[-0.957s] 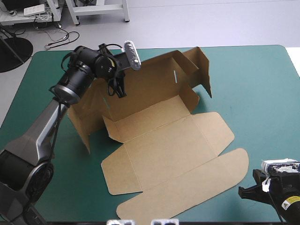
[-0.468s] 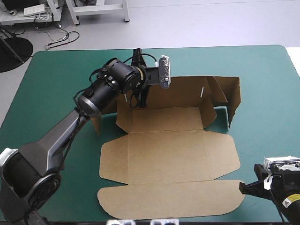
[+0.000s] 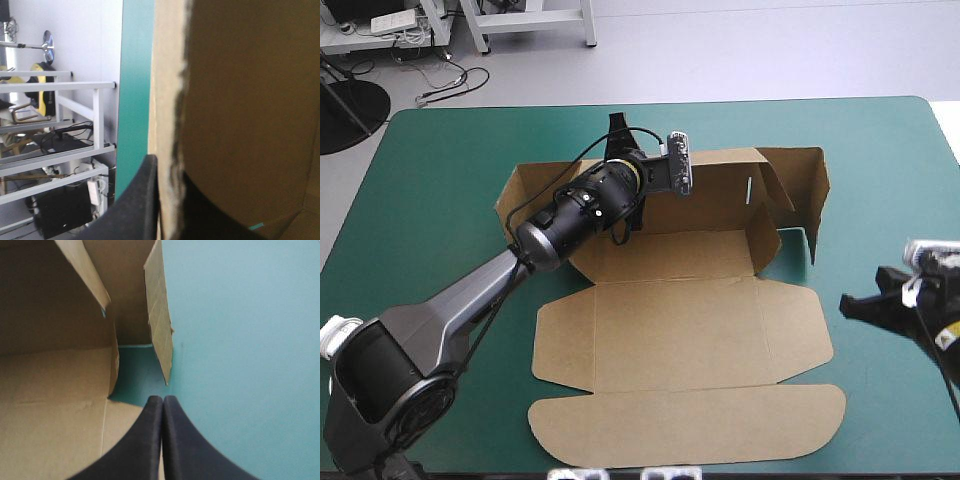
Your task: Fold the box
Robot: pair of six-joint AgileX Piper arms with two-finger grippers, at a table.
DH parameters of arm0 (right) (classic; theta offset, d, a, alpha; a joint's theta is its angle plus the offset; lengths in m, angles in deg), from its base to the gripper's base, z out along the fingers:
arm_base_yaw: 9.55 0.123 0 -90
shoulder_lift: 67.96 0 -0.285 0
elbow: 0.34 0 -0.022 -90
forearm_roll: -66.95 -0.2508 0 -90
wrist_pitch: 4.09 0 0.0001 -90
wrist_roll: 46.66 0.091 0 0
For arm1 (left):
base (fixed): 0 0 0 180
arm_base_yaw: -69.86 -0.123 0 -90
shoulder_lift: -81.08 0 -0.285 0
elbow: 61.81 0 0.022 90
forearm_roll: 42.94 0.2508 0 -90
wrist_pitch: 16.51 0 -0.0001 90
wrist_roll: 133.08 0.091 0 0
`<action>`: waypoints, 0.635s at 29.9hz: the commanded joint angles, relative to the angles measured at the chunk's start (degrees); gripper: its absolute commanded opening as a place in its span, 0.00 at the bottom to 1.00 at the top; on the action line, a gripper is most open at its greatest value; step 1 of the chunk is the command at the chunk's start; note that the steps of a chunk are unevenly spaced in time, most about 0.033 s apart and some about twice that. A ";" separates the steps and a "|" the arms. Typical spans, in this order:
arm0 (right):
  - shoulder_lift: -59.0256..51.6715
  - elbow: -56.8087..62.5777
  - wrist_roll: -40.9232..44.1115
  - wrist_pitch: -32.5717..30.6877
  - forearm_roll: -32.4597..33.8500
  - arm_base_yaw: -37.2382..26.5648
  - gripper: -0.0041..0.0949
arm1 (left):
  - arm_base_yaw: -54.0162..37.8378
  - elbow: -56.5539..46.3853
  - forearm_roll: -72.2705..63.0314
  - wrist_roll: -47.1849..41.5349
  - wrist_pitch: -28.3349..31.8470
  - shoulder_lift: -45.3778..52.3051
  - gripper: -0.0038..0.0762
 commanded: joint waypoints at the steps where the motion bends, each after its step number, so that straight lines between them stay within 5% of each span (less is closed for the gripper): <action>1: 9.07 -10.47 0.13 4.72 0.16 0.18 0.02 | 2.83 -1.95 8.54 -9.42 1.63 2.69 0.04; 8: 27.76 -31.88 -3.43 2.75 -3.97 0.18 0.02 | 6.37 -3.81 15.10 -17.00 1.55 2.69 0.04; 19: 58.13 -65.99 -7.37 -16.80 -7.74 -0.37 0.02 | 7.66 -3.81 15.78 -21.23 -1.34 2.69 0.04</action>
